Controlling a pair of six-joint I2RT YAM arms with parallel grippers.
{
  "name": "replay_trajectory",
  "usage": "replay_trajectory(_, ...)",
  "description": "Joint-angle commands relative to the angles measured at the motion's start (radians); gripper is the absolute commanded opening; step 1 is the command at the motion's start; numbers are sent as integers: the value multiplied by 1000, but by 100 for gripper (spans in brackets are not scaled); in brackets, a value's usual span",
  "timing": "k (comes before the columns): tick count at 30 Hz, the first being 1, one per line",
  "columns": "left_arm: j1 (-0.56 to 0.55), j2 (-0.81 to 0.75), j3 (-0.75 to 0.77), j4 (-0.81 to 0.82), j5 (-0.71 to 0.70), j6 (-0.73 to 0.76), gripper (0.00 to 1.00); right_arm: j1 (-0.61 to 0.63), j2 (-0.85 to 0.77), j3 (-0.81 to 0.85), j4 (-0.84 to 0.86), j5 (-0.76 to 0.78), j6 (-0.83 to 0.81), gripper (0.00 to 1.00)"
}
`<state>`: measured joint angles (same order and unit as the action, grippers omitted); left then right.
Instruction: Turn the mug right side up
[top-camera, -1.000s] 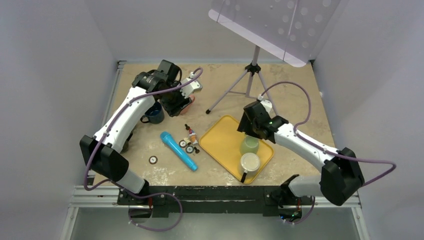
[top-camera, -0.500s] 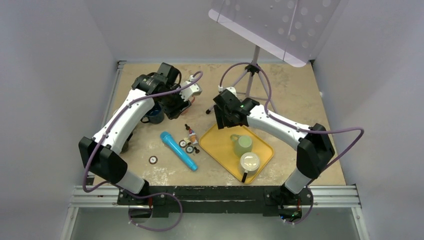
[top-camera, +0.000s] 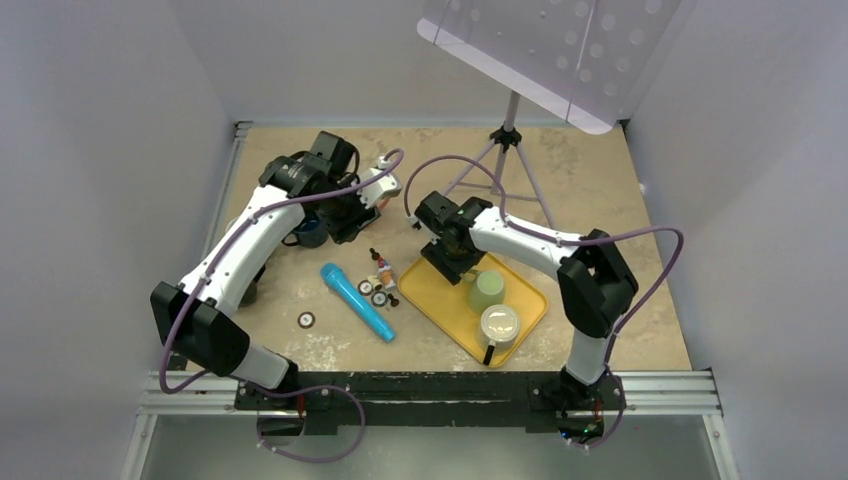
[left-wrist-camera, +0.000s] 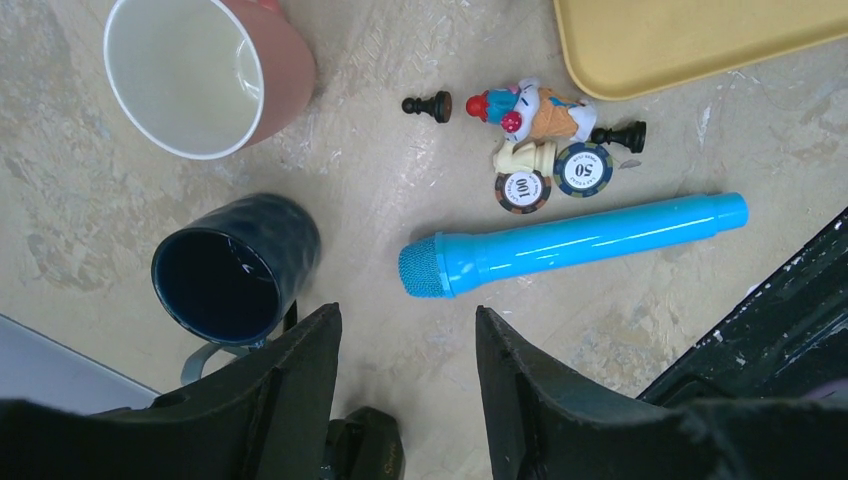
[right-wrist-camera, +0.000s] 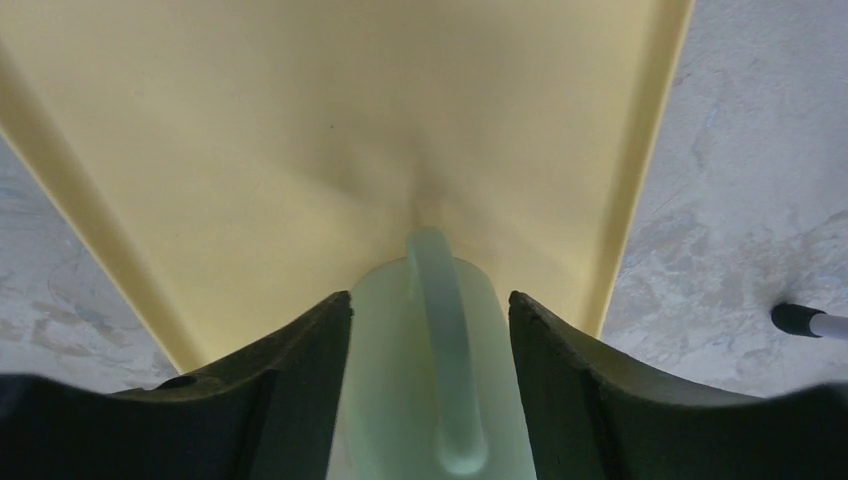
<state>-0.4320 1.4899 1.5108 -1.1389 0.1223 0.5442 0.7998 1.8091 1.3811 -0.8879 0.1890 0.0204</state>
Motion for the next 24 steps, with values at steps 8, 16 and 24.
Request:
replay_trajectory(8,3,-45,-3,15,34,17,55,4,77,24,-21,-16,-69,20)
replay_trajectory(16,4,-62,33,-39,111,6,55,4,1,89,19,122,-29,0)
replay_trajectory(24,53,-156,169,-157,536,-22,60,7,-401,90,359,143,78,0)
